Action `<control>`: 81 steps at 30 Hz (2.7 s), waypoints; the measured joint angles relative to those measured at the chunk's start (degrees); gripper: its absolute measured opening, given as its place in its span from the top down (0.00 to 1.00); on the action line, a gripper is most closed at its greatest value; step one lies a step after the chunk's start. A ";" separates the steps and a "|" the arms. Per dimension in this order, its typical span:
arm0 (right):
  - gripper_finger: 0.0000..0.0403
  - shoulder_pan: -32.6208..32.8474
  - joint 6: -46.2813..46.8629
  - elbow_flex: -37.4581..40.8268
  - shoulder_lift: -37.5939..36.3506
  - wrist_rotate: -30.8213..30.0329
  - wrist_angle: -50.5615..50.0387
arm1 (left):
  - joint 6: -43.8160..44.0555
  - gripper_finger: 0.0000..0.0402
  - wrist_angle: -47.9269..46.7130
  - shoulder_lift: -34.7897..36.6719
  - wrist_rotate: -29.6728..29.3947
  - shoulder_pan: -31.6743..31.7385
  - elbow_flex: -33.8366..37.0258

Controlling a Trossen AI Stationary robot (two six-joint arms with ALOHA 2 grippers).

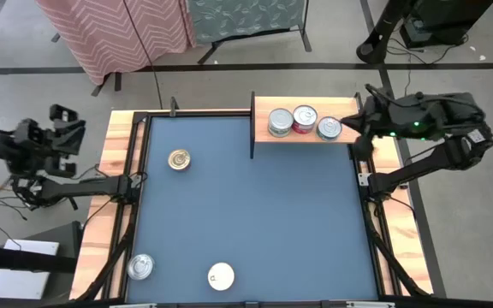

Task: Stack canned seafood by type on shelf
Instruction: Stack the green-blue tuna can on top of the tuna can on the shelf

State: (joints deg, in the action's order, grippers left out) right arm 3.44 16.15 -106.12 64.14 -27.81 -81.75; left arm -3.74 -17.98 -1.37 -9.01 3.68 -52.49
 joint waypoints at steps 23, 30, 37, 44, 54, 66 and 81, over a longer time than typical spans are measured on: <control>0.99 2.62 27.26 13.34 -15.13 21.32 -7.93 | 35.16 0.81 -43.60 -1.39 17.02 0.04 -12.64; 1.00 2.62 25.88 29.91 -22.64 23.46 11.01 | 36.53 0.81 -53.59 0.70 9.08 0.07 -18.12; 1.00 3.98 26.14 47.90 -26.71 28.36 32.62 | 37.02 0.81 -53.47 1.25 7.04 0.09 -18.35; 1.00 7.12 26.32 67.91 -25.36 30.64 70.36 | 37.02 0.81 -54.68 1.23 5.67 0.09 -15.79; 0.99 14.05 27.89 82.63 -14.17 23.21 117.31 | 37.57 0.81 -51.44 1.25 5.61 0.09 -13.00; 0.99 20.62 26.12 82.67 -6.62 17.06 130.59 | 51.82 0.81 -48.23 1.18 24.92 0.44 -0.74; 0.99 24.82 21.71 82.67 -6.64 9.32 130.55 | 65.57 0.85 -6.25 -10.93 50.82 1.05 21.82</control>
State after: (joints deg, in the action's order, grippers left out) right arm 28.26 37.85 -23.44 57.49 -18.49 48.80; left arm 61.83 -24.23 -12.31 41.81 4.73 -30.67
